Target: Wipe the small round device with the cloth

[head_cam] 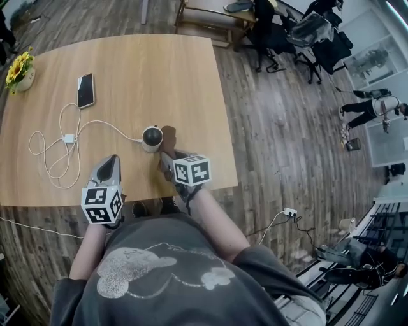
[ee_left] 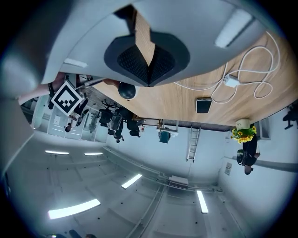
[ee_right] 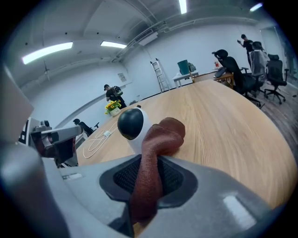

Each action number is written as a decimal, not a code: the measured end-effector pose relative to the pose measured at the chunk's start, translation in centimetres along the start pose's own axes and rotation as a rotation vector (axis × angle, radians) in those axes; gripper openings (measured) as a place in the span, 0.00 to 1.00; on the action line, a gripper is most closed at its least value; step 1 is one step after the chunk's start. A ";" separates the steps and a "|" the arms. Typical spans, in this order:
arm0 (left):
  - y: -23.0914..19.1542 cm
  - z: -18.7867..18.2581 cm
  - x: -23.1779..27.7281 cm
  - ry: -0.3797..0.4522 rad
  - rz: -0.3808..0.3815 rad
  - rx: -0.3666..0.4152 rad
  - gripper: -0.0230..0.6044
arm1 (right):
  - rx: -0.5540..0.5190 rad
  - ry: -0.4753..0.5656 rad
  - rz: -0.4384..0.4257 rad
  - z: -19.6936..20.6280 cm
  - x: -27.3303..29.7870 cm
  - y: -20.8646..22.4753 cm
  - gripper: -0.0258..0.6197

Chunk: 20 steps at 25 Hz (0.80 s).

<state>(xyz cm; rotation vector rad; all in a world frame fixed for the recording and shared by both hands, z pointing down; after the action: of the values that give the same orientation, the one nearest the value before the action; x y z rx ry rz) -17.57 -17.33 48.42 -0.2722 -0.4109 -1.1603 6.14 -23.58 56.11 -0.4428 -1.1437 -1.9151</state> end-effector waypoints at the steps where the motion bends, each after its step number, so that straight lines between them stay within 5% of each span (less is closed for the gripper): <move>1: -0.2 0.2 -0.2 -0.002 -0.001 -0.001 0.07 | 0.003 -0.005 0.011 0.3 0.2 0.1 0.16; 20: -2.5 0.2 -2.5 0.058 0.079 0.047 0.07 | 0.105 0.233 0.159 3.7 -7.8 -1.5 0.16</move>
<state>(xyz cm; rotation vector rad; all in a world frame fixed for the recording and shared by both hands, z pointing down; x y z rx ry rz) -20.76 -16.07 47.48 -0.2116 -0.3726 -1.0772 9.12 -16.37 52.11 -0.2384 -1.0193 -1.7105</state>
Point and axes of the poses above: the fingertips, and each gripper's own axes: x forward along the fingers, y to its right, z out of its underside, the point moved 9 cm from there along -x, backward along the fingers, and after that the axes turned 14 degrees about x, right-handed, at the moved point
